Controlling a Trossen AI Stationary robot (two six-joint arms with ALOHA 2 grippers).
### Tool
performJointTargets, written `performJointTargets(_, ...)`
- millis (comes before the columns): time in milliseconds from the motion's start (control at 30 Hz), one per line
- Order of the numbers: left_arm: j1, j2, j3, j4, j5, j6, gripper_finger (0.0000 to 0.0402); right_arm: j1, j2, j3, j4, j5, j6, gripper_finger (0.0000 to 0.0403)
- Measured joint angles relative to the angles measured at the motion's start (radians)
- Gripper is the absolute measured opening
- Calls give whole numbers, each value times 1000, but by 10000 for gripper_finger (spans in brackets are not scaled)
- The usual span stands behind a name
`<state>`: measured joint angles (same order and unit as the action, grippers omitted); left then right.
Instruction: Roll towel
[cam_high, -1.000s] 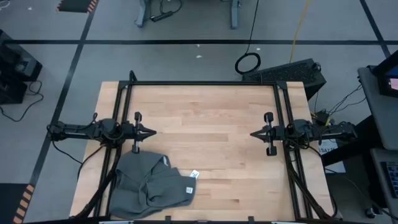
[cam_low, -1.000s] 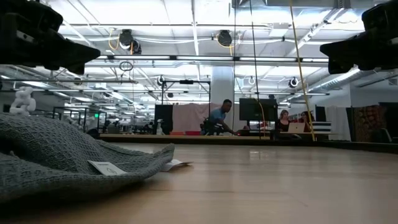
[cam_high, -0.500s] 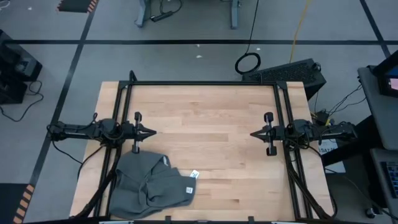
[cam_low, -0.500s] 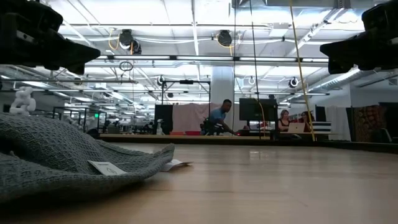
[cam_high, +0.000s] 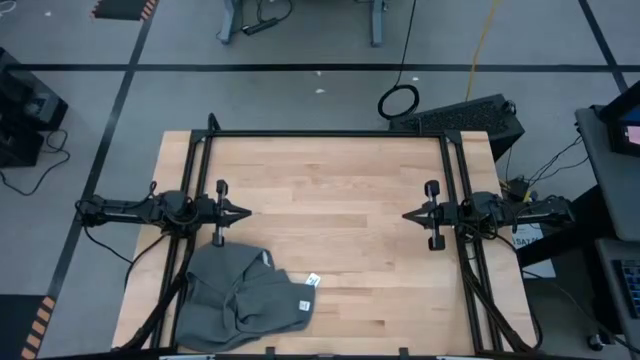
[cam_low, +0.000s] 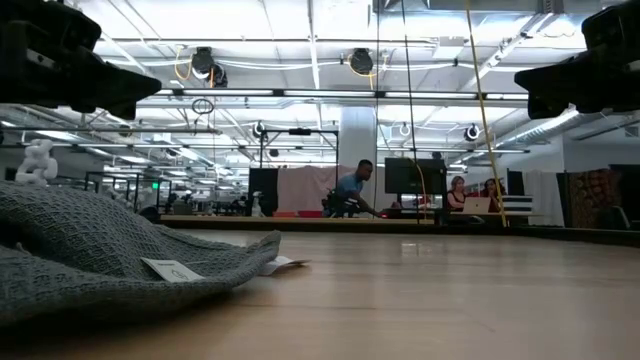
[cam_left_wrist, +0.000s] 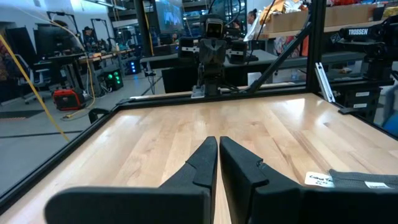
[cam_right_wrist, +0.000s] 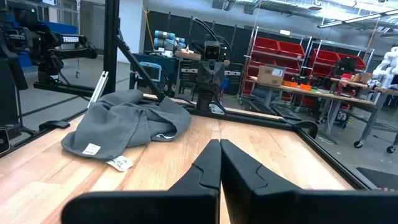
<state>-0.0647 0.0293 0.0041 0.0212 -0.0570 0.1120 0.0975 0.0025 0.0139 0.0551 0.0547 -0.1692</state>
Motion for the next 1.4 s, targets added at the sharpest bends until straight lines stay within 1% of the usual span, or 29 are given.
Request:
performJointTargets(733, 0, 0, 0, 0, 0, 0, 27, 0, 0, 0, 0, 0, 0, 0)
performJointTargets(1000, 0, 0, 0, 0, 0, 0, 27, 0, 0, 0, 0, 0, 75, 0)
performJointTargets(1400, 0, 0, 0, 0, 0, 0, 27, 0, 0, 0, 11, 0, 90, 0)
